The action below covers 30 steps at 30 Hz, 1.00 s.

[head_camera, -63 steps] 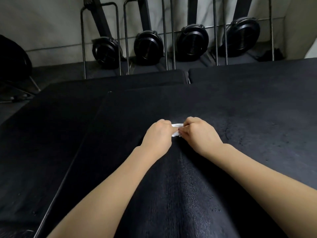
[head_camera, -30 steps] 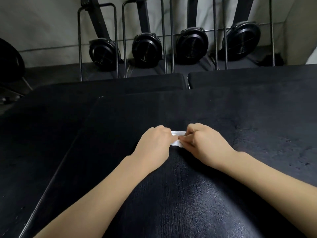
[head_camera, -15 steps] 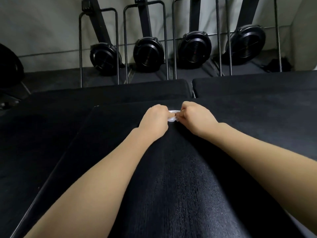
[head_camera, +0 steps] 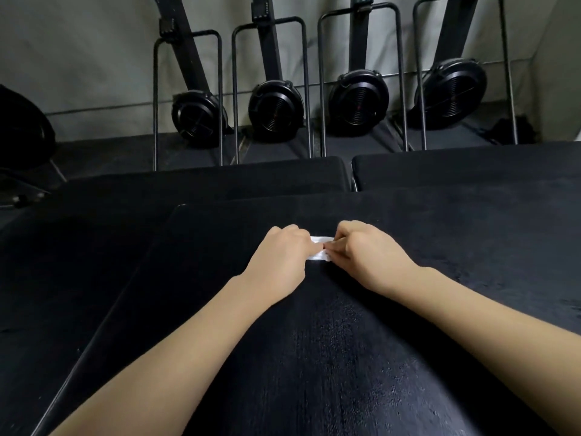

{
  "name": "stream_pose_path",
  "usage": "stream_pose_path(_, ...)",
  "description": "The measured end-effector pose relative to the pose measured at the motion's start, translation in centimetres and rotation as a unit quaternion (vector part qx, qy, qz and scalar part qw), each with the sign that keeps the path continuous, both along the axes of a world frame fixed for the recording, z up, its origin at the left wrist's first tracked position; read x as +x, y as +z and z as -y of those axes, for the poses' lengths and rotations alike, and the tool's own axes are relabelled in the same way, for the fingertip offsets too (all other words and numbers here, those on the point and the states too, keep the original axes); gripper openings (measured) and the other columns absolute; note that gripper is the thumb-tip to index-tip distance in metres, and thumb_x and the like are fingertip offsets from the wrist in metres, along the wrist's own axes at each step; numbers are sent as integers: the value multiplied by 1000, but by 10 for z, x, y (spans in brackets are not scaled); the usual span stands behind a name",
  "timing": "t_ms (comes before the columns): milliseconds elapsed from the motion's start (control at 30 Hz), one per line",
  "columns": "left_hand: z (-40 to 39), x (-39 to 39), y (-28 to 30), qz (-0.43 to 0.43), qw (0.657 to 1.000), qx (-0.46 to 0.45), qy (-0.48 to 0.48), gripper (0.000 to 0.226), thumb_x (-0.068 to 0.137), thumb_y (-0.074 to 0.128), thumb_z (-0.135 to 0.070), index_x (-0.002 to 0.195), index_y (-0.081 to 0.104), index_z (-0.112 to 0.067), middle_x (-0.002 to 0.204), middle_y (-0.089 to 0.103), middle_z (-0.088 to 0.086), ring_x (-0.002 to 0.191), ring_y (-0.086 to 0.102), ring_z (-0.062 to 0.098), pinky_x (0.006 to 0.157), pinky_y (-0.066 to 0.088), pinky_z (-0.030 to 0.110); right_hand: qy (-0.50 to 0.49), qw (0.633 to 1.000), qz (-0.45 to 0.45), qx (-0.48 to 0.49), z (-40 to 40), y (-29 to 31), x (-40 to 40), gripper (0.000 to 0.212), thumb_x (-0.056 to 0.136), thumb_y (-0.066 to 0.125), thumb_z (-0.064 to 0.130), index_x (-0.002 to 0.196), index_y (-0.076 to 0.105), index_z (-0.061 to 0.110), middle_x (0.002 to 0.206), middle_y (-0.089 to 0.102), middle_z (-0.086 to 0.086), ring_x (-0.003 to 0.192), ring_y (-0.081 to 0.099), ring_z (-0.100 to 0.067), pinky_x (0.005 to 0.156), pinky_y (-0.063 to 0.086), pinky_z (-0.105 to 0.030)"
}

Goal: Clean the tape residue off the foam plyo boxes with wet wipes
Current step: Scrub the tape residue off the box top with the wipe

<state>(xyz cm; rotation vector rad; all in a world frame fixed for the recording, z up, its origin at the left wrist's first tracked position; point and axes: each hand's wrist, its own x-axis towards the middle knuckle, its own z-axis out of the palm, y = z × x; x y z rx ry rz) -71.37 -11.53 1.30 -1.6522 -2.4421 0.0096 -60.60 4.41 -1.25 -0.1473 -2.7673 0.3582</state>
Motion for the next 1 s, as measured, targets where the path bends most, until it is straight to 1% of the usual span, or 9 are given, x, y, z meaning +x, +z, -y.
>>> stream_pose_path(100,-14,-21,3,5,1000,2,7,61,83,43,4,126,61,-36,95,59,-4,93,47,18,84,40,33,-11,1000,0,-10,-14,-2,-27,29,102,55,33,103,76,13,102,58,2,92,57,-24,73,48,-35)
stream_pose_path(267,-43,-74,0,-2,999,2,40,65,81,44,2,127,61,-41,87,53,-4,93,49,21,83,42,36,-50,998,25,-42,-40,-6,-95,26,97,56,35,100,69,13,101,58,2,92,57,-22,71,48,-35)
stream_pose_path(400,-61,-99,3,-11,996,-11,92,47,81,47,0,113,67,-29,84,47,-1,87,51,22,72,31,31,-72,995,45,-45,-49,-1,-128,26,94,55,33,93,66,9,95,59,-3,84,58,-26,66,48,-35)
stream_pose_path(500,-70,-114,-2,39,989,23,138,50,80,46,2,112,71,-27,85,55,1,83,49,24,66,33,30,-78,994,55,-54,-55,-1,-143,26,92,55,33,91,65,9,93,59,-4,83,60,-27,63,46,-35)
stream_pose_path(600,-79,-118,-3,79,985,51,148,54,81,45,0,112,73,-34,91,61,3,87,53,25,64,37,30,-95,991,70,-61,-56,6,-147,23,94,59,26,80,56,7,87,58,-7,76,59,-31,54,36,-33)
stream_pose_path(667,-86,-108,-1,67,986,42,147,50,84,47,-1,114,71,-34,90,56,1,88,51,25,67,36,32,-106,990,82,-50,-59,12,-142,28,95,61,22,75,49,7,84,57,-9,73,58,-33,54,36,-34)
stream_pose_path(800,-113,-75,0,43,991,50,113,29,86,50,-2,104,67,-15,86,48,3,98,56,29,75,37,32,-136,984,90,-68,-88,13,-112,26,94,59,26,77,56,6,85,59,-8,75,59,-32,60,39,-34)
stream_pose_path(900,-126,-56,0,56,991,47,110,22,85,49,-1,97,65,-12,87,50,4,89,52,25,72,33,31,-145,980,89,-101,-103,13,-90,31,90,62,38,84,63,7,85,59,-5,78,60,-29,62,39,-33)
stream_pose_path(1000,-120,-45,2,68,990,46,118,16,85,50,-4,91,61,-14,89,56,5,78,46,23,70,29,30,-135,981,75,-114,-97,11,-74,34,90,66,40,81,58,9,83,57,-2,77,60,-25,60,42,-34)
